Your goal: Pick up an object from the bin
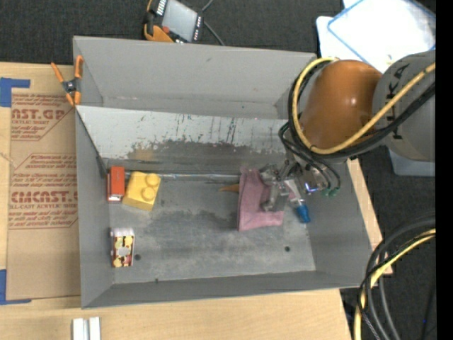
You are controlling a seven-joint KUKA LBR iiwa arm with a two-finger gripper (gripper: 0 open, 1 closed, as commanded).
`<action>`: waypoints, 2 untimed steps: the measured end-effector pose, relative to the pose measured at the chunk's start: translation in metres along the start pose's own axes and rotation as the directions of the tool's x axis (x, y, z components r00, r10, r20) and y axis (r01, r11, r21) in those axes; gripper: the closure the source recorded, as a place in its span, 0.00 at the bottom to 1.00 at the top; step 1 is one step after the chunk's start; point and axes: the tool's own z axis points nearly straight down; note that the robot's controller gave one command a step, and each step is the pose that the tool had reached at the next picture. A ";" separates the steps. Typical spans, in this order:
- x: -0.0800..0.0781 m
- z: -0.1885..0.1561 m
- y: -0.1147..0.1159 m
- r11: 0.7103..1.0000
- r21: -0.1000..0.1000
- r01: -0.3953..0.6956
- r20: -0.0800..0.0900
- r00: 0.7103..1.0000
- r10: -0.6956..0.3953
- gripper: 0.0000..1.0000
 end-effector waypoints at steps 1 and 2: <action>0.026 0.088 0.004 0.996 -0.001 0.093 -0.005 0.996 -0.093 1.00; -0.015 0.104 -0.004 0.992 0.006 0.126 0.015 0.992 -0.126 1.00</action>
Offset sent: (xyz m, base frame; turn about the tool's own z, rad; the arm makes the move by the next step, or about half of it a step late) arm 0.0168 -0.0027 -0.1041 -0.1258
